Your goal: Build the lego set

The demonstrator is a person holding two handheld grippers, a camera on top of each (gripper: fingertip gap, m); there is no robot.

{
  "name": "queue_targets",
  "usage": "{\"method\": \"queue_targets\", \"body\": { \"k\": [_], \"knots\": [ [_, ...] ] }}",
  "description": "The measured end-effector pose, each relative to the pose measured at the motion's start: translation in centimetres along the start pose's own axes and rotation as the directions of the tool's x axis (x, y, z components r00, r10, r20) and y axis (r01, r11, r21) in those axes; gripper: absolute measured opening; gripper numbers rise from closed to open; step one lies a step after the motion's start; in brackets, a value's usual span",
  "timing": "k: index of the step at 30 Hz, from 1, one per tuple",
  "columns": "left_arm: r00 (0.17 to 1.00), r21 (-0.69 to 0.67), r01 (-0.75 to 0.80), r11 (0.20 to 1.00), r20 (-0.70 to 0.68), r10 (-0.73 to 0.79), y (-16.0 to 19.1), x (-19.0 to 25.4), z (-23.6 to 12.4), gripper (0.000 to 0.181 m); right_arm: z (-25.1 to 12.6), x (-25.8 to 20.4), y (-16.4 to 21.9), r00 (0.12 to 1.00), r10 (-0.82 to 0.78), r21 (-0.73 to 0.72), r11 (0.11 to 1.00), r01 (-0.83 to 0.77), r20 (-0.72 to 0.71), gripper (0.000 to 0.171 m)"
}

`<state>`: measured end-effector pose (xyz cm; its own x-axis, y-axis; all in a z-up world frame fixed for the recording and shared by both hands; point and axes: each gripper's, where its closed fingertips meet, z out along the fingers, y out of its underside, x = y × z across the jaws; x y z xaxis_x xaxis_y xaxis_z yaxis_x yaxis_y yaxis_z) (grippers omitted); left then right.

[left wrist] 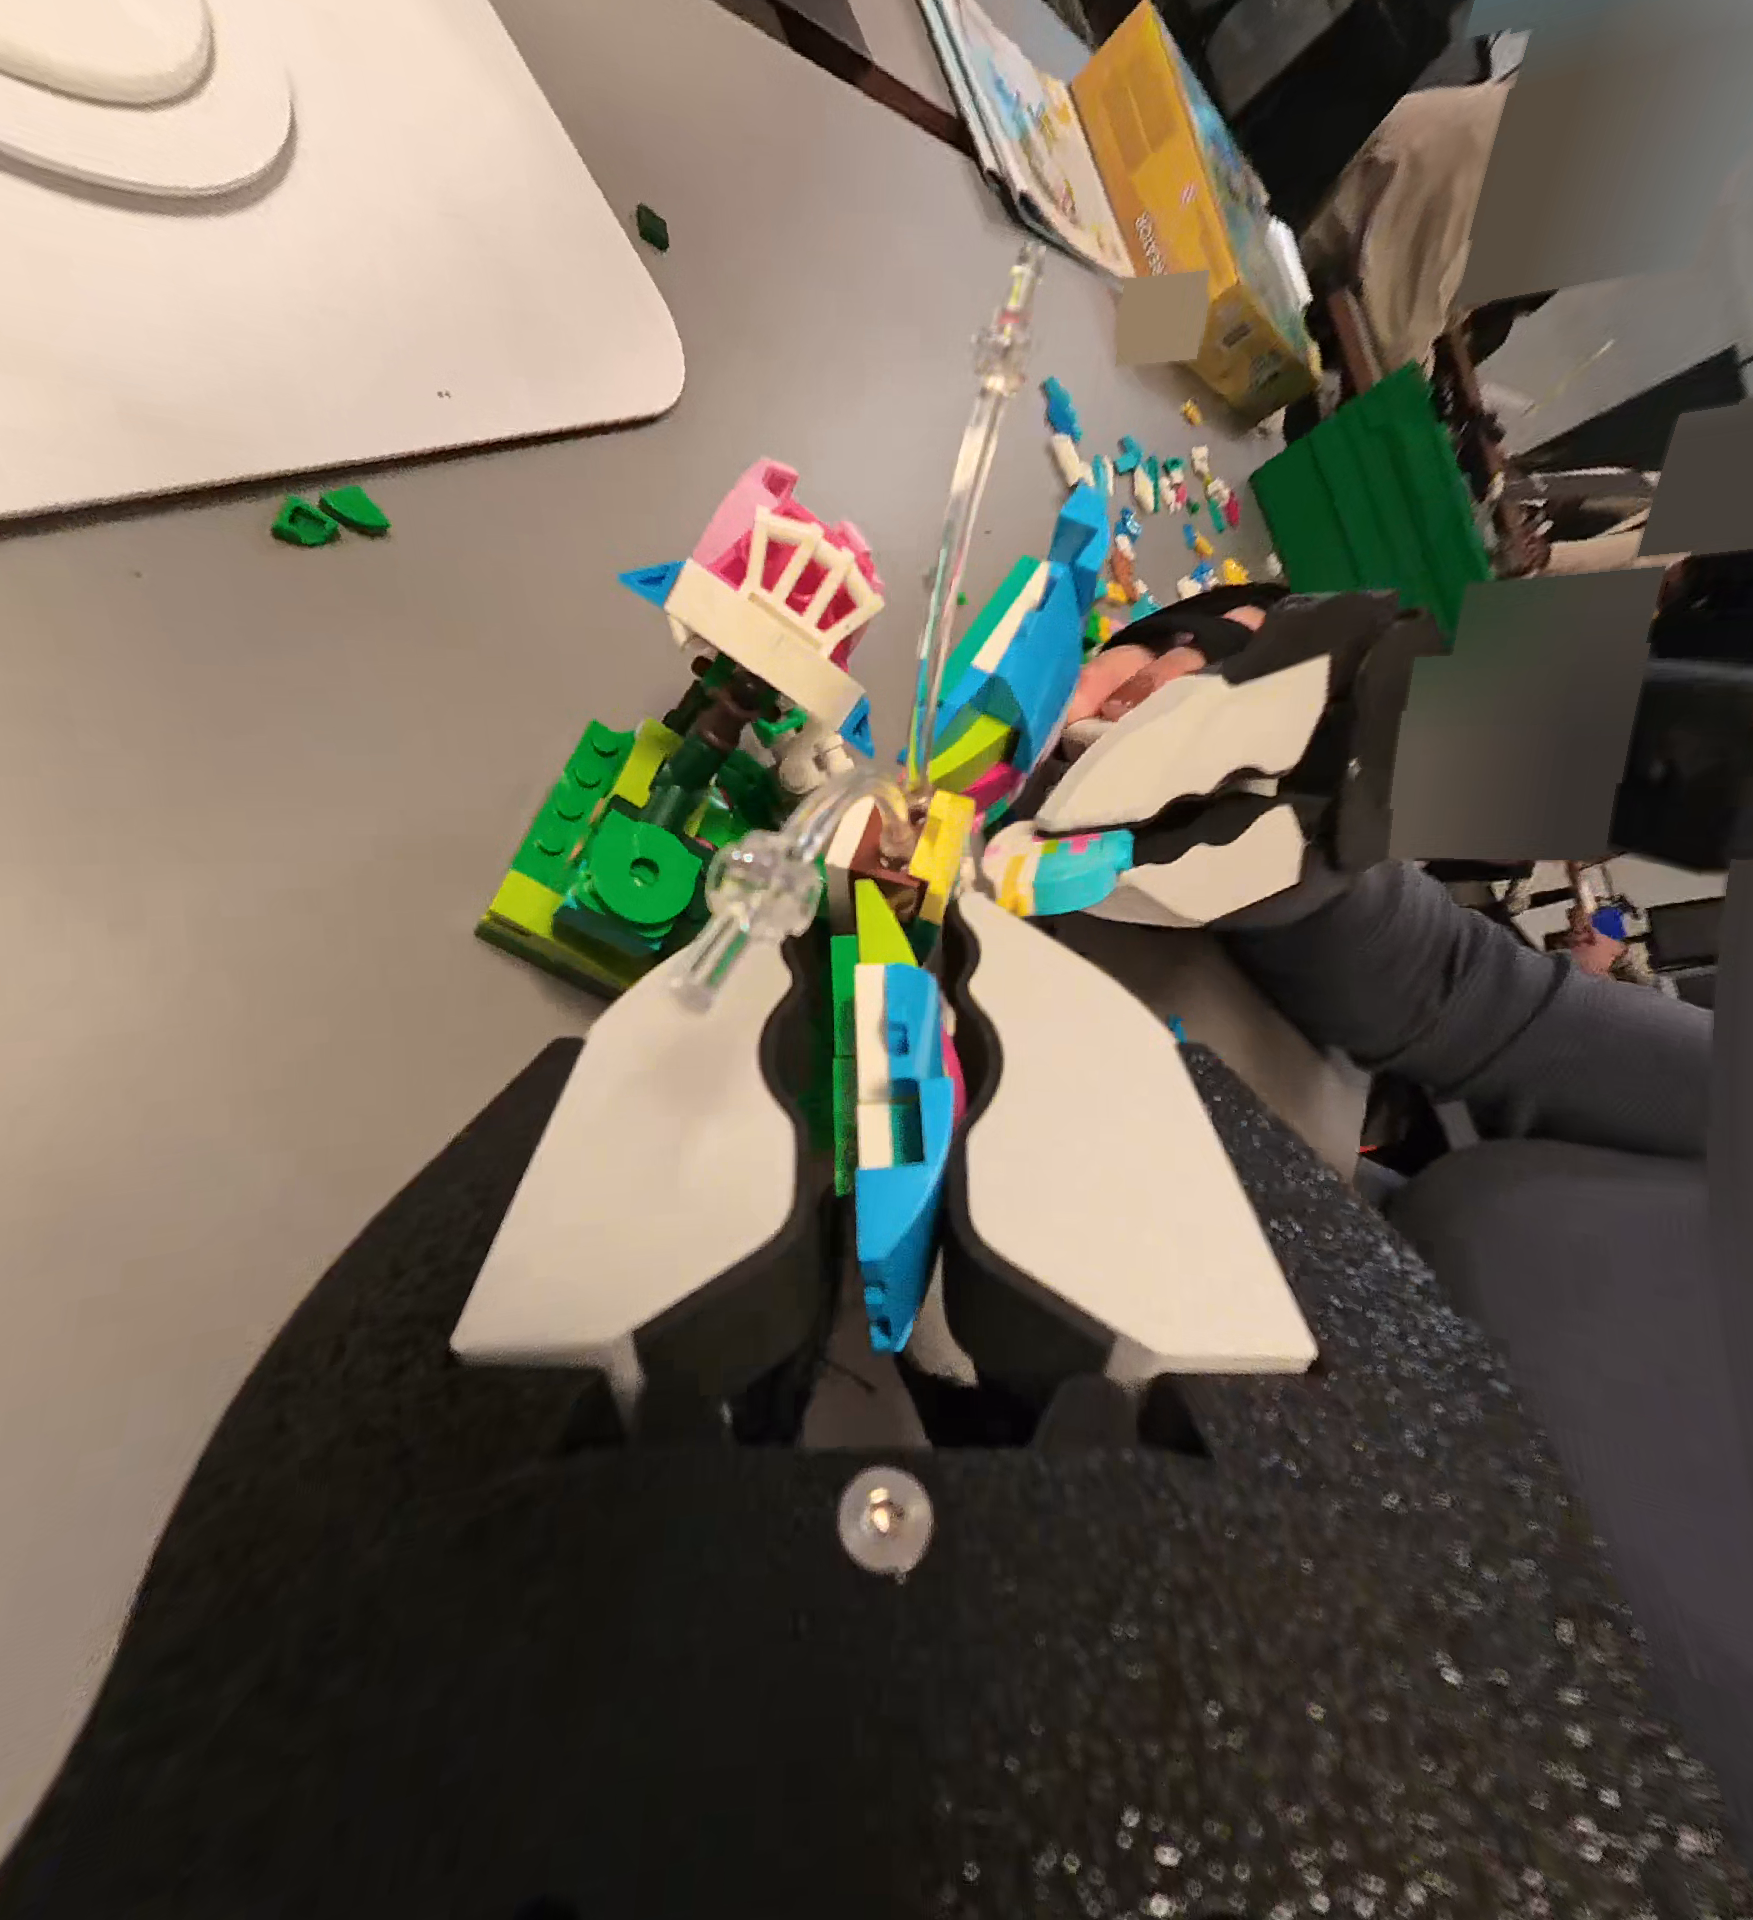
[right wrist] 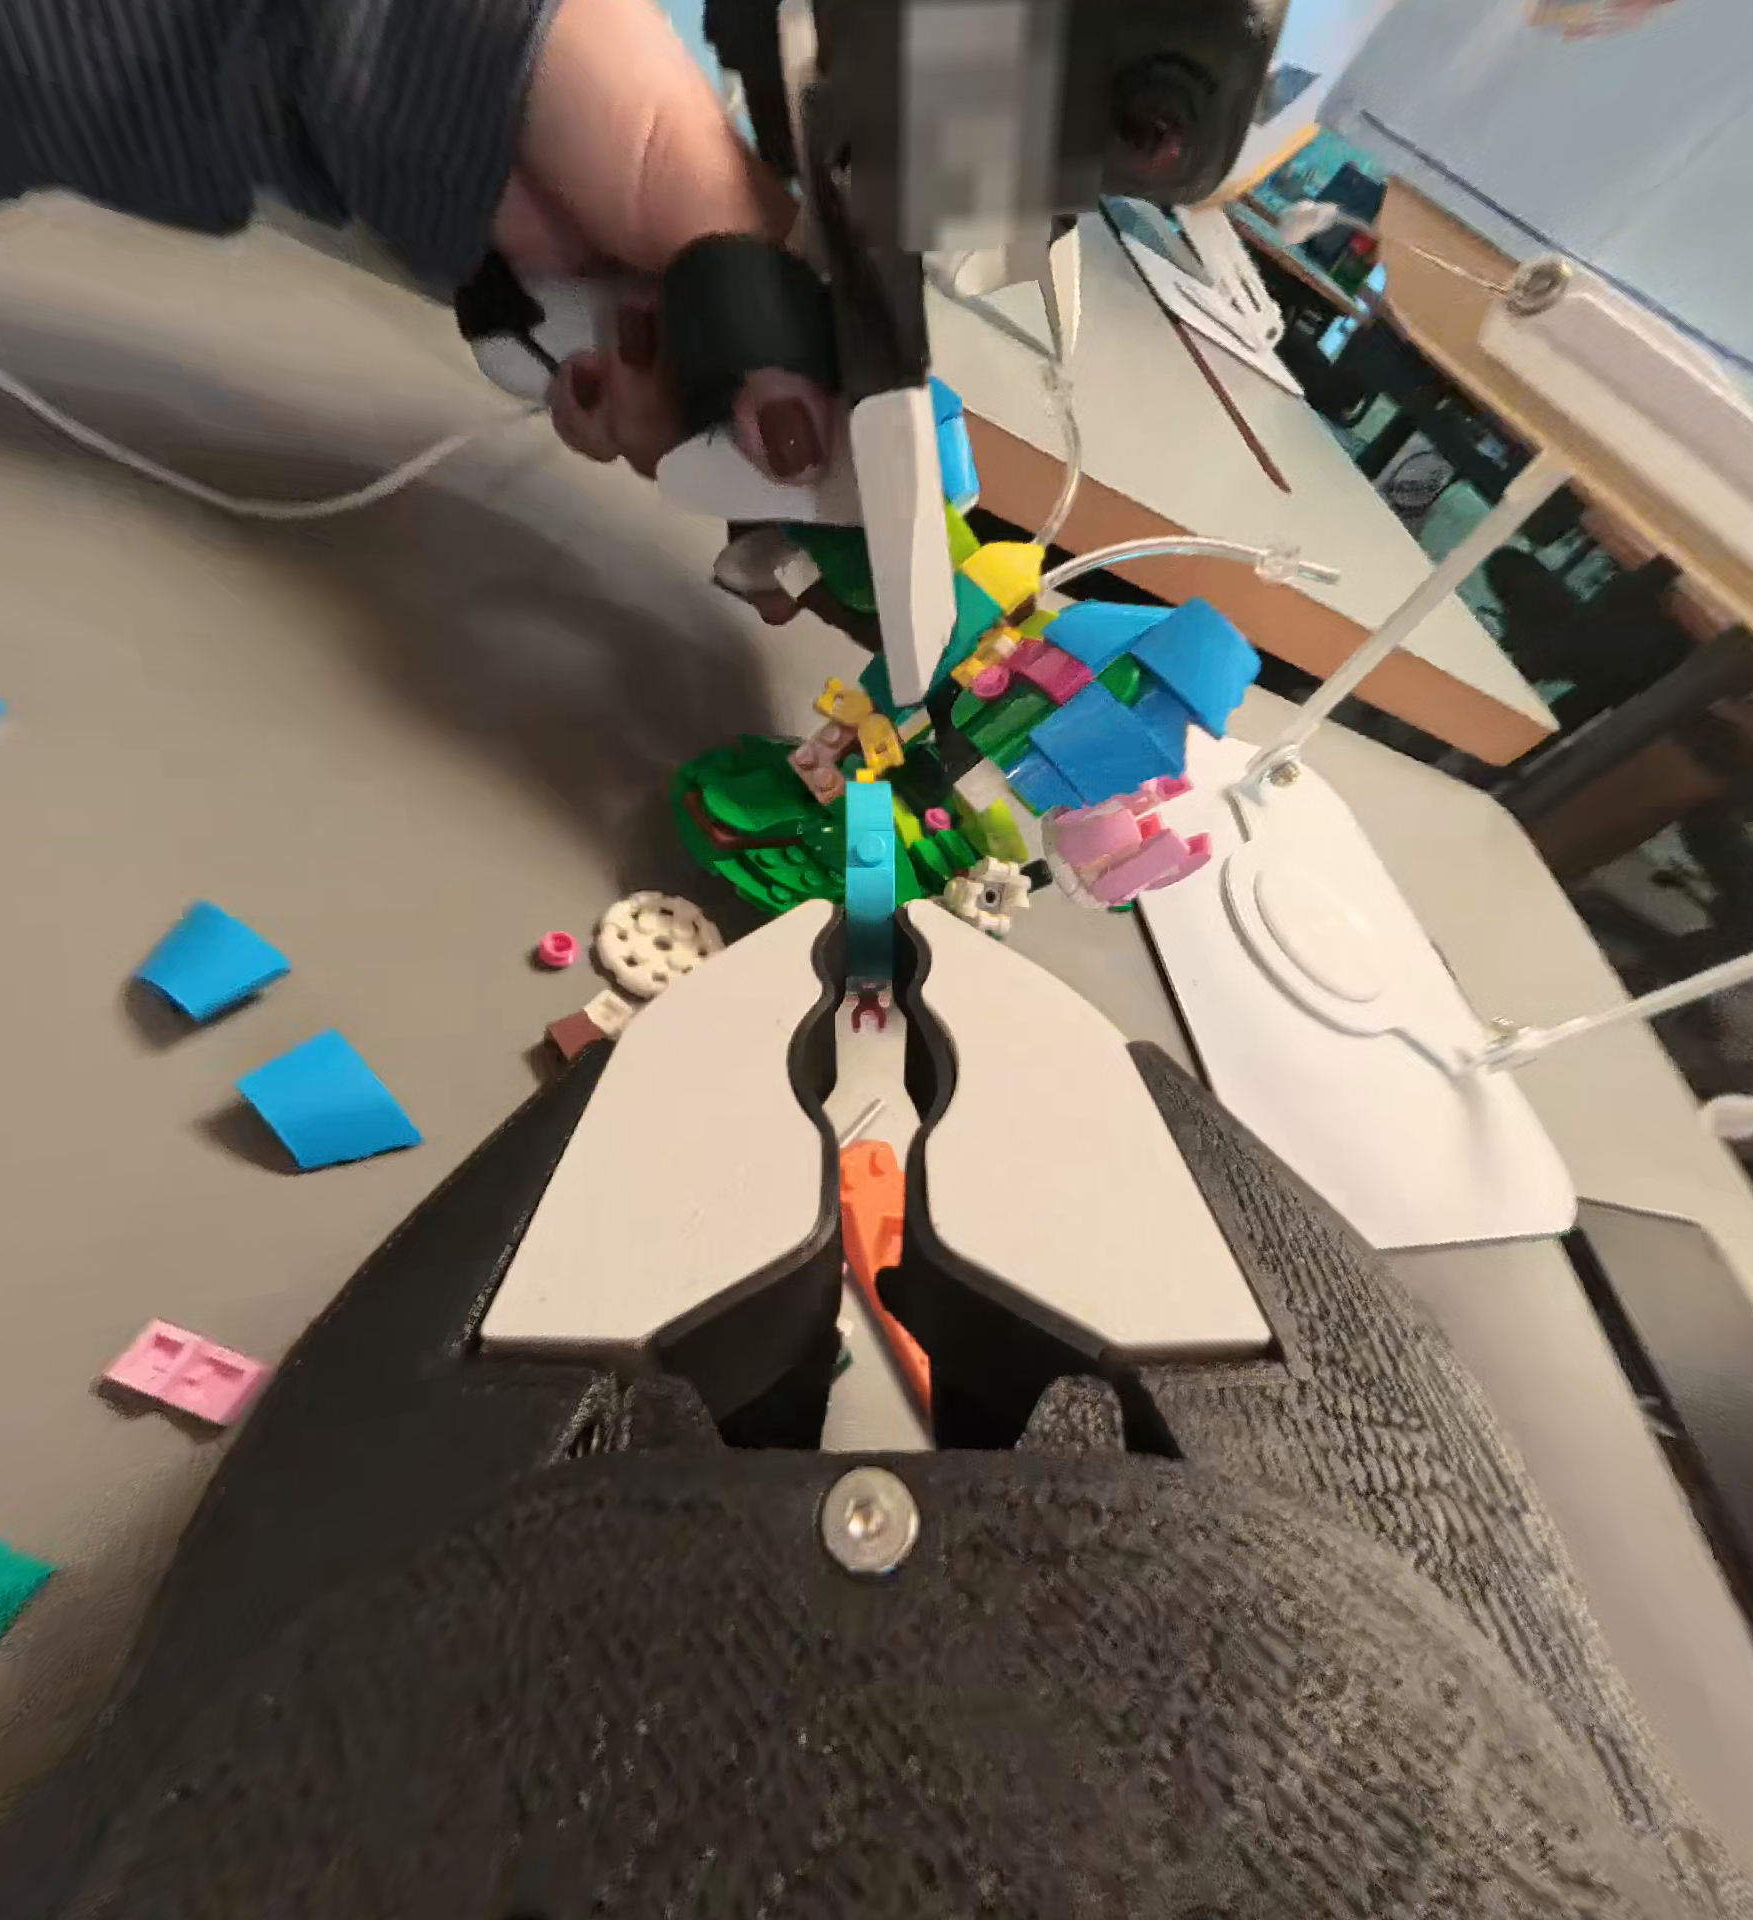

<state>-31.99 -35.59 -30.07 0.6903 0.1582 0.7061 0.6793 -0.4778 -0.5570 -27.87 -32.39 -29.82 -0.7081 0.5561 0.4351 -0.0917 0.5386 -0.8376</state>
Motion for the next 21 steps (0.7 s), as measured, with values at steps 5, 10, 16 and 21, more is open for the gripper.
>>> {"method": "queue_targets", "body": {
  "k": [5,10,16,21],
  "knots": [
    [0.999,0.045,0.019,0.999,-0.038,-0.017,0.0,0.1,-0.1,0.022,0.8,-0.9,0.2,0.998,0.032,-0.026,0.999,-0.031,0.052,0.007],
    [0.996,0.082,0.024,0.996,-0.091,-0.017,0.1,0.2,-0.4,0.022,1.2,-1.6,0.3,0.906,0.368,-0.104,0.93,-0.354,0.208,0.006],
    [0.994,0.075,0.011,0.997,-0.111,-0.003,0.4,0.4,-0.5,0.023,1.3,-1.0,-0.1,0.74,0.607,-0.119,0.79,-0.601,0.29,0.006],
    [0.992,0.069,-0.004,0.998,-0.125,0.013,0.5,0.5,-0.5,0.023,1.6,-1.0,0.2,0.622,0.709,-0.17,0.693,-0.7,0.332,0.006]
  ]
}}
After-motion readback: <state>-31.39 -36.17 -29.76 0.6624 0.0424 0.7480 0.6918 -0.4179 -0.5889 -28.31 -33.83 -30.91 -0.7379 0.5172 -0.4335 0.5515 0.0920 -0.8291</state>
